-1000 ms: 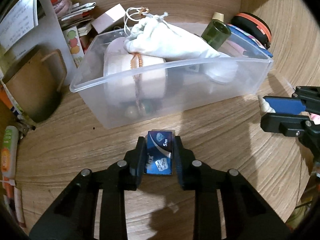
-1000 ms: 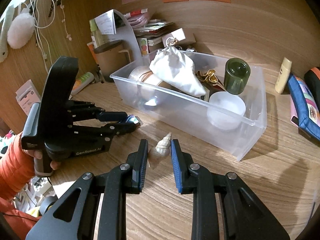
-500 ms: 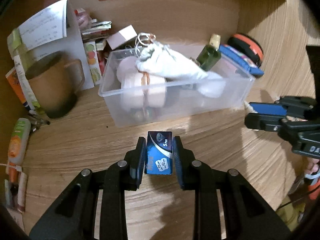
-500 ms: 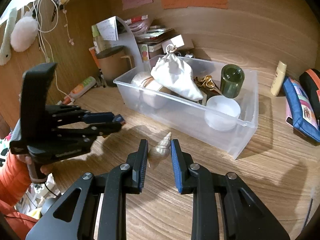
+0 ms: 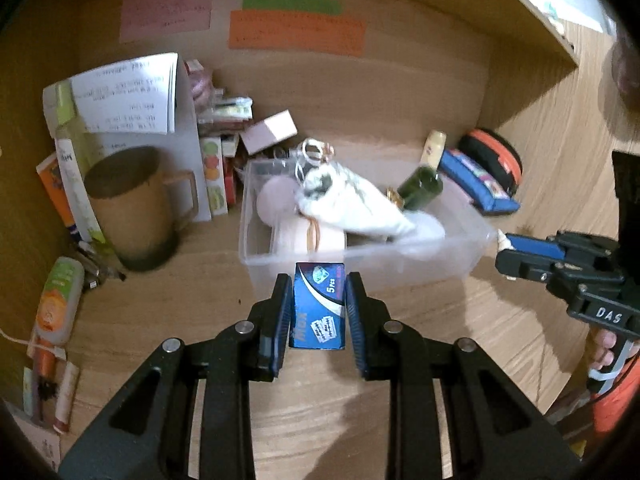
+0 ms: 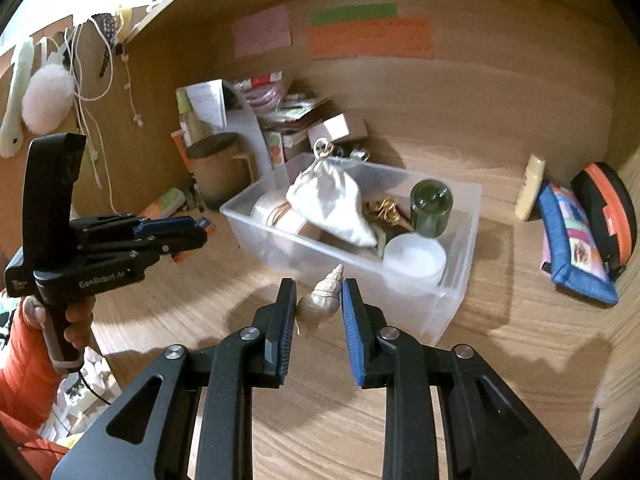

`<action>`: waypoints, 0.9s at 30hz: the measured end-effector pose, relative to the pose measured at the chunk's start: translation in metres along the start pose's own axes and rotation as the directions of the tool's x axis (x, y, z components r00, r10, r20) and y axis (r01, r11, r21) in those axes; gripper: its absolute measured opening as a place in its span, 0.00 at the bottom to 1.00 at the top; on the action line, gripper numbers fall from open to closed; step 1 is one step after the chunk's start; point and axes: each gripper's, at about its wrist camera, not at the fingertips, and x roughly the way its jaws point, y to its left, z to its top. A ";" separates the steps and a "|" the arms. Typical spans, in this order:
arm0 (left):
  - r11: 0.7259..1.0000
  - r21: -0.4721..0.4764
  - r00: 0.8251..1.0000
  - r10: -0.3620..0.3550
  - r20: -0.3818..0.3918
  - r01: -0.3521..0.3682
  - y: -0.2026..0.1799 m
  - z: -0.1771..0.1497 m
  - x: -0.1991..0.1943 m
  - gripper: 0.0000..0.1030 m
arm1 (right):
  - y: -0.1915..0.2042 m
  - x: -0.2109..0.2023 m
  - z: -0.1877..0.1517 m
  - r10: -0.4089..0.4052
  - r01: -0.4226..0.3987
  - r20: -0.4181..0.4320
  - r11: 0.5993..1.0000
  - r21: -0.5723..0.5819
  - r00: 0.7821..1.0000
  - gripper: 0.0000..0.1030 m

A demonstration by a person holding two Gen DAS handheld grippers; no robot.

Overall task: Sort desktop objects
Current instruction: 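Carry the blue packet and seashell over the box with both grippers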

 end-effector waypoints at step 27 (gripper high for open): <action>0.993 0.056 0.995 -0.099 -0.011 0.099 -0.032 0.050 0.055 0.26 | -0.039 0.053 0.030 -0.012 0.014 -0.033 0.999 0.052 0.999 0.20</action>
